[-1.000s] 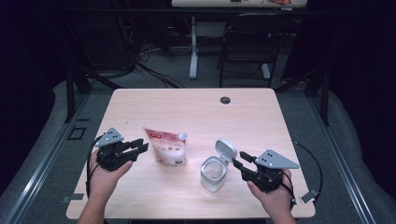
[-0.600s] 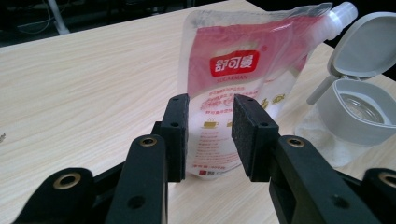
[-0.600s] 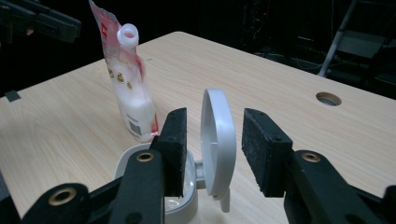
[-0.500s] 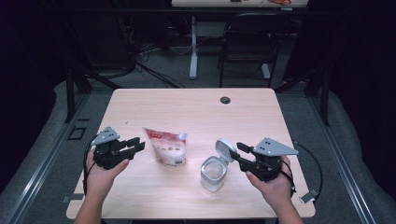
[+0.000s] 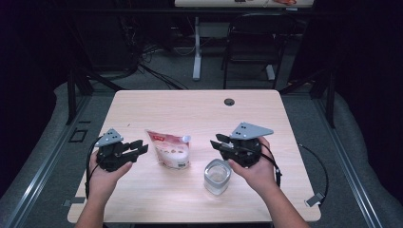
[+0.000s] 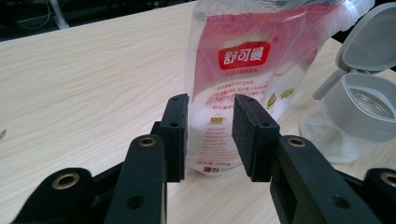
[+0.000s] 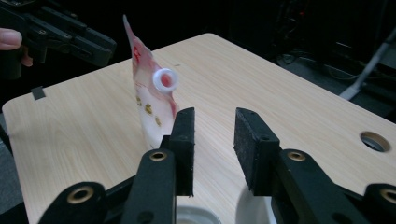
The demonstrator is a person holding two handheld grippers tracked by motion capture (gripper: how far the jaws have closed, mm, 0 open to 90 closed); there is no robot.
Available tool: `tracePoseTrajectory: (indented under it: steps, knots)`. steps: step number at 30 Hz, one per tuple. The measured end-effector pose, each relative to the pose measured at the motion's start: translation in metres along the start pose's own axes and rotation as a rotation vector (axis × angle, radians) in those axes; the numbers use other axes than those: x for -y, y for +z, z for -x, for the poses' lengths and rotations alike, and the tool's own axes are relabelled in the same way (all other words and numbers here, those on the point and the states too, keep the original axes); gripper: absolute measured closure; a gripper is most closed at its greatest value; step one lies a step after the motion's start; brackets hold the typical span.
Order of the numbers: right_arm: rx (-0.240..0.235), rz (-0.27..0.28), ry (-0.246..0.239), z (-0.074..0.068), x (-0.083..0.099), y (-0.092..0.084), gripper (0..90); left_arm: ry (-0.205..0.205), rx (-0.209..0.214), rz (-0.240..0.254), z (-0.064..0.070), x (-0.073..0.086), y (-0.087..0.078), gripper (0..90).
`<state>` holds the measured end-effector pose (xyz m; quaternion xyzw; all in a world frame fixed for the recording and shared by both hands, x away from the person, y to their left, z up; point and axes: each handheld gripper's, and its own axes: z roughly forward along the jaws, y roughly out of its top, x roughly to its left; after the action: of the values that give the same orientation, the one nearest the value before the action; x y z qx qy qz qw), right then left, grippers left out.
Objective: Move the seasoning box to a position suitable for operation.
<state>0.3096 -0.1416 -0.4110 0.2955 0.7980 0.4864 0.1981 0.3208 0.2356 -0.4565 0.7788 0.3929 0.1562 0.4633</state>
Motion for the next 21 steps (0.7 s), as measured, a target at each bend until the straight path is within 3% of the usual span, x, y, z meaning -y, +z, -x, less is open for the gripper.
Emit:
tracePoseTrajectory:
  steps: [2,3,9,21]
  knots:
    - [-0.009,-0.004,-0.007,-0.001,-0.003,0.005,69.5,0.004,-0.002,0.003,0.001,0.000,-0.001,66.3]
    - [-0.024,-0.013,-0.019,-0.003,-0.008,0.015,69.5,0.005,-0.006,0.003,0.001,0.000,-0.002,66.3]
    - [-0.065,-0.015,-0.005,-0.006,-0.017,0.036,69.6,0.007,-0.011,-0.002,0.002,0.001,-0.002,66.2]
    - [-0.095,-0.007,-0.021,-0.015,-0.030,0.054,69.7,0.001,-0.021,-0.003,0.000,0.002,-0.003,65.7]
